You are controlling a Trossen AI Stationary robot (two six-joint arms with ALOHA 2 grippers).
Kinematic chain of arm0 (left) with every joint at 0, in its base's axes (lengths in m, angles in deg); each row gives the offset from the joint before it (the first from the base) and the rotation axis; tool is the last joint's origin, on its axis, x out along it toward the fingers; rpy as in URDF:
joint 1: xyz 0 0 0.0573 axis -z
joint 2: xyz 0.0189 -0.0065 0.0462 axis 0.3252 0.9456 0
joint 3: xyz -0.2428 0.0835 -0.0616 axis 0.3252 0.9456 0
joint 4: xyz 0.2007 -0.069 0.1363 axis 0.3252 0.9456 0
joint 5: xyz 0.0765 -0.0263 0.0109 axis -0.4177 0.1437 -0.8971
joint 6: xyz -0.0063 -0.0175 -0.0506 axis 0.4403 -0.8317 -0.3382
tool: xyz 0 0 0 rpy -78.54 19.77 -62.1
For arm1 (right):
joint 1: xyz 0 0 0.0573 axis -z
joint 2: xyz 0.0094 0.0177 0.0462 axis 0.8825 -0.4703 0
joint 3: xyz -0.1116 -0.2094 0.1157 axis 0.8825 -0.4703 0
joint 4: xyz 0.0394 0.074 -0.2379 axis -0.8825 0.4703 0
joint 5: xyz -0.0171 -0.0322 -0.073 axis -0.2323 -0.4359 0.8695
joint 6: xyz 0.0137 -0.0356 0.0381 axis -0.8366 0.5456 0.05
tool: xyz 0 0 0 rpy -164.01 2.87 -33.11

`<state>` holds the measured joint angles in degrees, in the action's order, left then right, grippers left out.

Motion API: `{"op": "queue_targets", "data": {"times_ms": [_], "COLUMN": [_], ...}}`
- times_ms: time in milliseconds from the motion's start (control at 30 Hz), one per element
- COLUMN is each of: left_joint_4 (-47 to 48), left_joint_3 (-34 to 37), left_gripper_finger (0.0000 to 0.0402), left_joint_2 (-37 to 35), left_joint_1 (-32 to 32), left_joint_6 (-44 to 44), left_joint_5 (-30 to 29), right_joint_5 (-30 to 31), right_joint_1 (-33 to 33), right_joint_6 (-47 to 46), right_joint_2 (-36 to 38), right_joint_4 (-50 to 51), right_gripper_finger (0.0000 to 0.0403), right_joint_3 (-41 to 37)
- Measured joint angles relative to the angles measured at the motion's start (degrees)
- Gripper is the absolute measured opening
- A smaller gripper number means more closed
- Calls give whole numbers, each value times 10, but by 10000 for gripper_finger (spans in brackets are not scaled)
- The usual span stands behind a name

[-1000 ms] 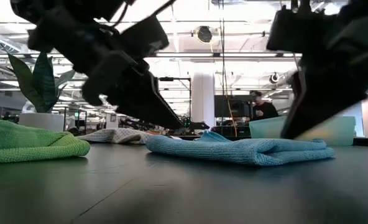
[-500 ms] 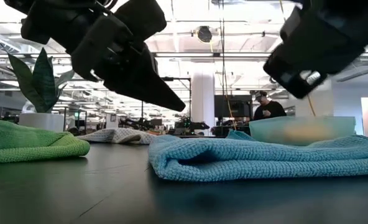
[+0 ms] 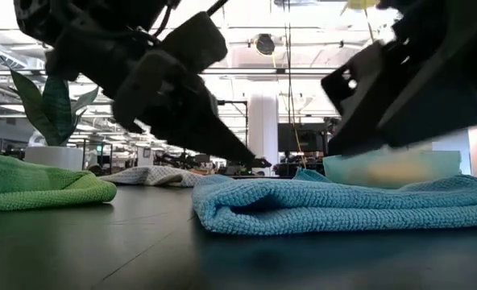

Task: Fold microfiber towels
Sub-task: Fold the blue microfiber cloth

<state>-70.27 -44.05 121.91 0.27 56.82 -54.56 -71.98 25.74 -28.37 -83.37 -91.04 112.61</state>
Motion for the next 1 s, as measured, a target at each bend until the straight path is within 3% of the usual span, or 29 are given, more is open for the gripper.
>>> {"op": "queue_targets", "data": {"times_ms": [133, 267, 433, 700, 833, 1000], "left_joint_4": [-2, -3, 0, 80, 105, 123], "left_joint_3": [0, -1, -1, -1, -1, 1], "left_gripper_finger": [22, 13, 6, 16, 3, 17], "left_joint_2": [8, 14, 13, -27, -33, -26], "left_joint_1": [-10, -15, -15, -1, 6, 7], "left_joint_6": [-5, -11, -11, -37, -43, -50], "left_joint_5": [0, 0, 1, -5, -8, -8], "right_joint_5": [26, 94, 120, 117, 115, 100], "right_joint_1": [-3, -11, -14, -14, -14, -14], "right_joint_6": [28, 42, 38, 34, 18, -12], "right_joint_2": [-40, -60, -59, -57, -54, -35], "right_joint_4": [-12, 32, 51, 59, 57, 60], "right_gripper_finger": [161, 163, 123, 11, 16, 13], "right_joint_3": [18, 43, 44, 45, 45, 45]}}
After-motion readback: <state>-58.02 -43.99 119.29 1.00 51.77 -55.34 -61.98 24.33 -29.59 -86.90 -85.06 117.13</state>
